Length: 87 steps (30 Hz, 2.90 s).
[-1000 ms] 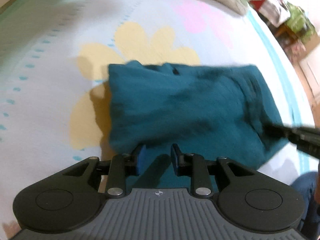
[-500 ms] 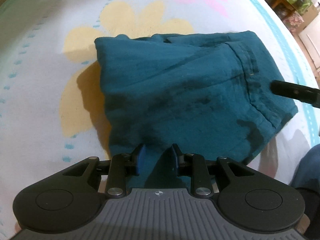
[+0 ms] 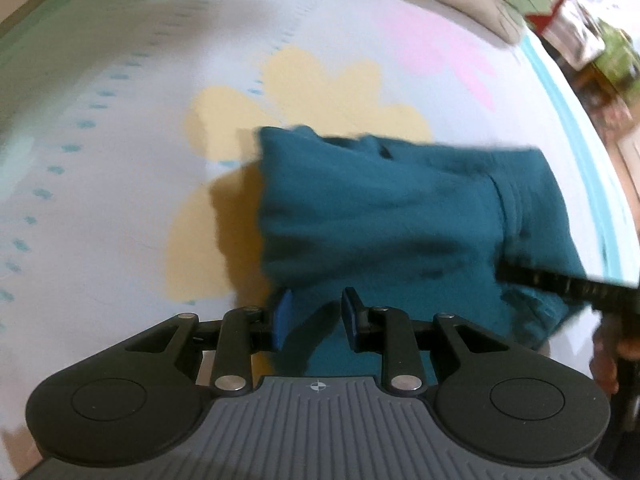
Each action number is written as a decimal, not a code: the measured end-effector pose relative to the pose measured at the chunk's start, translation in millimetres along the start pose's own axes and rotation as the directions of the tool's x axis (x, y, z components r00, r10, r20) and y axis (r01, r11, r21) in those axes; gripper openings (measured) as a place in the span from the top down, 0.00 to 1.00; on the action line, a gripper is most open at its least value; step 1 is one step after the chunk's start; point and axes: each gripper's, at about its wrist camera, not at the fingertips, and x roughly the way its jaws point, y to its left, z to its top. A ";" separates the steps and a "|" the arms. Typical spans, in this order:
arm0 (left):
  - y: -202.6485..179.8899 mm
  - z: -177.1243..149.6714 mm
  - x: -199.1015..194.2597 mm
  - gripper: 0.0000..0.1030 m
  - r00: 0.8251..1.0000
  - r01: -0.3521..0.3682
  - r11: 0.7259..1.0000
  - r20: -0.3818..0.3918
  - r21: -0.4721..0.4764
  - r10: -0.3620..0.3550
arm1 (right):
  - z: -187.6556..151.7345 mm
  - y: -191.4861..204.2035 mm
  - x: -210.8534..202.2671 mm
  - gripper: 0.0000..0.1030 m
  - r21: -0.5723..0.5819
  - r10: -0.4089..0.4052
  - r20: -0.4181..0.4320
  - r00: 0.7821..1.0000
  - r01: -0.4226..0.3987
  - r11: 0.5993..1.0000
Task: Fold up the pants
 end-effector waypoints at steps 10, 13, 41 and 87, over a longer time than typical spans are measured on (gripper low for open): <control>3.9 2.5 2.2 0.74 1.000 -0.028 0.999 -0.011 -0.024 0.028 | -22.1 51.8 -9.3 0.52 -0.223 -0.195 0.086 0.977 0.210 0.952; -5.0 2.5 4.9 0.74 0.999 -0.032 0.999 -0.010 0.015 0.033 | -28.5 47.2 -17.9 0.48 -0.175 -0.177 0.056 0.983 0.185 0.967; -18.5 9.1 -4.6 0.74 0.995 -0.061 0.997 0.079 0.045 0.057 | 13.5 74.3 -97.7 0.80 -0.238 0.016 0.195 0.981 0.032 0.971; -100.0 -27.8 32.2 0.74 0.972 0.198 0.904 -0.197 0.378 -0.130 | 68.6 37.3 -53.4 0.58 -0.155 -0.243 0.136 0.960 0.263 0.952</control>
